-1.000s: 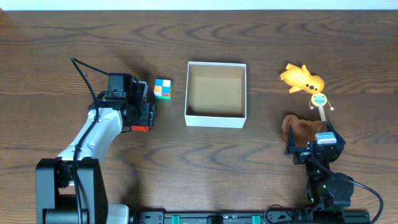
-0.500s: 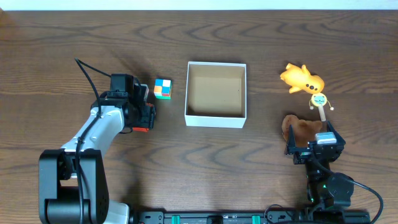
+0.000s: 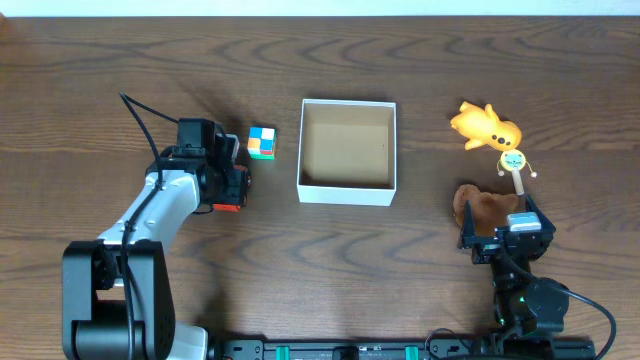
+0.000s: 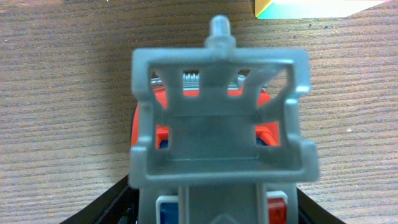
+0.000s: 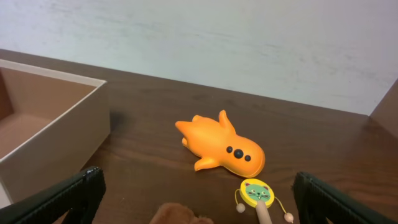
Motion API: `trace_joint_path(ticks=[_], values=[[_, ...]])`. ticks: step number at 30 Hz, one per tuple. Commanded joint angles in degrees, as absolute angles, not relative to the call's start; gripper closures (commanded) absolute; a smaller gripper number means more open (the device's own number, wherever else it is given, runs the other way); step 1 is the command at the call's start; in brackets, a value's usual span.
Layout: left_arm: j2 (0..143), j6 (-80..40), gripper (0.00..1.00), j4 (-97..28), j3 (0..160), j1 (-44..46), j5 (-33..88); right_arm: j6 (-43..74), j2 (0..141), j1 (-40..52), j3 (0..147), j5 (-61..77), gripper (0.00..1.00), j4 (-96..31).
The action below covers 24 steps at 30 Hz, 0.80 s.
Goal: Pack container
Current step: 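Lower the left gripper and close it on the truck's grey top, then lift the truck with the left gripper and carry it over the box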
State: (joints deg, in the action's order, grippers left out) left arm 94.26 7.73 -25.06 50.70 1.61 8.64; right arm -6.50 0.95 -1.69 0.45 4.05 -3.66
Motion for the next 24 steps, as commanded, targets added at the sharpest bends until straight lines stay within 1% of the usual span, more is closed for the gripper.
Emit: trace_joint_path(ticks=[1, 16, 21, 22, 24], values=[[93.76, 8.08, 0.45, -25.43, 50.54, 1.69, 8.38, -6.9, 0.64, -1.43, 0.32, 3.86, 0.01, -3.88], [85.01, 6.0, 0.46, -25.41, 53.63, 1.69, 8.4, -6.9, 0.64, -1.43, 0.32, 3.86, 0.01, -3.9], [81.28, 1.83, 0.46, -24.97, 54.74, 1.87, 8.64, -6.9, 0.64, -1.43, 0.32, 3.86, 0.01, -3.9], [80.6, 1.08, 0.5, -24.67, 55.13, 2.02, 8.64, -6.9, 0.64, -1.43, 0.32, 3.86, 0.01, -3.88], [79.26, -0.95, 0.52, -23.42, 56.14, 2.55, 8.67, -6.9, 0.64, -1.43, 0.32, 3.86, 0.01, -3.88]])
